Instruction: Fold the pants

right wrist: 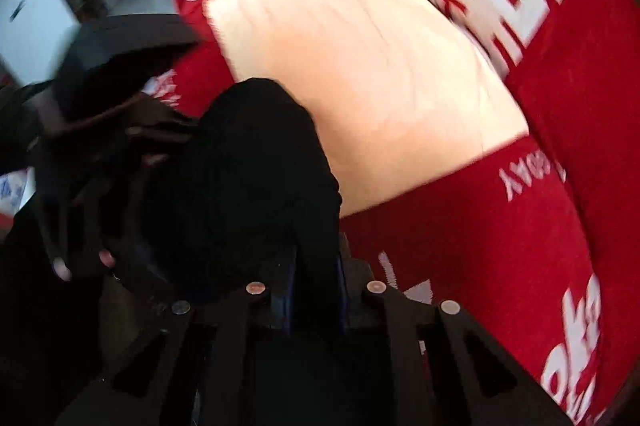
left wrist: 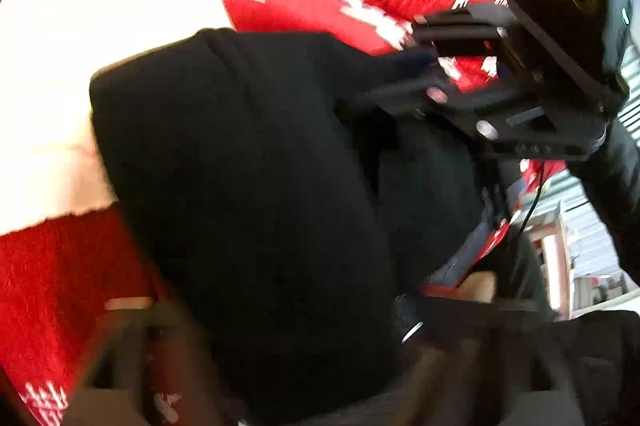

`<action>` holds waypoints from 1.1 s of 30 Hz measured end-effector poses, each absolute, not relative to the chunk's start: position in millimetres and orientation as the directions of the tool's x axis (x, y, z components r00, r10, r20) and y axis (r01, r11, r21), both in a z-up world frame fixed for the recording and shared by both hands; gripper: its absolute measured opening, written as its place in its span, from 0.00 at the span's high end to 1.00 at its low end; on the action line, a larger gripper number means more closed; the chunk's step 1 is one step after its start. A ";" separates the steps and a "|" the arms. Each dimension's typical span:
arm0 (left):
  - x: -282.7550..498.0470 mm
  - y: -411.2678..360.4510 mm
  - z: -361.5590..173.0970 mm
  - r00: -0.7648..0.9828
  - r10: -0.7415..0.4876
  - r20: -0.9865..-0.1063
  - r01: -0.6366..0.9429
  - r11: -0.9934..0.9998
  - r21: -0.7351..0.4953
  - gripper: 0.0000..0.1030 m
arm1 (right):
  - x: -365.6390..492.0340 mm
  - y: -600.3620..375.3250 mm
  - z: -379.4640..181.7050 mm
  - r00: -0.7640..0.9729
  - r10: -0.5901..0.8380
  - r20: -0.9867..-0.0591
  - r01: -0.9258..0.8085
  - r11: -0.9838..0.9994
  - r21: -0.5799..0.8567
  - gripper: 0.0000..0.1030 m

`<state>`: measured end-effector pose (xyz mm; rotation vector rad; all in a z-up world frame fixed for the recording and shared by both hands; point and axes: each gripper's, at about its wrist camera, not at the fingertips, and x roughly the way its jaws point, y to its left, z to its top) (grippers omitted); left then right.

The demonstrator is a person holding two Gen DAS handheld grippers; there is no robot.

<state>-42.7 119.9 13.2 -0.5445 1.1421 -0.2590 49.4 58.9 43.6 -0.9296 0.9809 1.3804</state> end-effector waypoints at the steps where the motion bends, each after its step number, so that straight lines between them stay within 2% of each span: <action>1: -41.7 119.0 14.5 0.402 -0.449 -0.798 -0.101 0.844 -0.526 0.58 | 52.4 60.2 40.3 -0.021 0.331 -0.943 -0.999 0.033 0.034 0.68; 3: -41.8 115.5 23.2 0.400 -0.407 -0.821 -0.119 0.866 -0.487 0.59 | 61.1 58.6 41.6 0.023 0.315 -0.949 -0.990 0.140 0.023 0.45; 6: -40.2 107.2 34.6 0.390 -0.359 -0.848 -0.141 0.887 -0.441 0.62 | 70.4 33.4 57.9 0.083 0.357 -0.930 -0.954 0.297 0.029 0.30; 10: -50.2 111.6 38.9 0.383 -0.346 -0.856 -0.170 0.885 -0.434 0.65 | 65.5 -28.1 58.7 0.166 0.371 -0.914 -0.848 0.527 0.060 0.28; 11: -51.1 111.7 42.7 0.386 -0.341 -0.857 -0.174 0.886 -0.430 0.66 | 61.6 -48.6 47.2 0.171 0.355 -0.919 -0.798 0.597 0.082 0.24; 13: -51.0 107.0 51.5 0.387 -0.337 -0.858 -0.181 0.885 -0.429 0.69 | 55.6 -75.2 21.7 0.135 0.301 -0.944 -0.717 0.687 0.117 0.23; 14: -51.5 104.5 55.6 0.389 -0.335 -0.858 -0.180 0.886 -0.428 0.70 | 41.3 -94.8 21.6 0.173 0.360 -0.917 -0.689 0.709 0.149 0.22; 20: -51.0 68.1 102.2 0.426 -0.248 -0.870 -0.123 0.937 -0.327 0.73 | -14.0 -121.6 25.2 0.175 0.321 -0.931 -0.753 0.653 0.084 0.20; 21: -49.2 60.3 109.8 0.430 -0.241 -0.870 -0.111 0.942 -0.317 0.77 | -14.4 -128.7 32.8 0.177 0.332 -0.927 -0.749 0.656 0.092 0.20; 26: -37.0 19.9 145.0 0.444 -0.214 -0.870 -0.042 0.965 -0.259 0.77 | 23.9 -190.0 80.1 0.333 0.402 -0.853 -0.620 0.775 0.124 0.20; 28: -29.6 3.4 151.2 0.443 -0.213 -0.871 -0.026 0.968 -0.250 0.77 | 49.8 -211.7 72.7 0.362 0.343 -0.866 -0.520 0.846 0.118 0.19; 30: -24.5 -8.3 155.2 0.442 -0.212 -0.872 -0.013 0.970 -0.242 0.77 | 76.7 -222.2 37.2 0.287 0.220 -0.932 -0.460 0.885 0.067 0.18; 33: -15.6 -27.9 160.9 0.436 -0.195 -0.878 0.001 0.976 -0.216 0.77 | 75.1 -218.3 48.6 0.335 0.254 -0.907 -0.508 0.860 0.054 0.14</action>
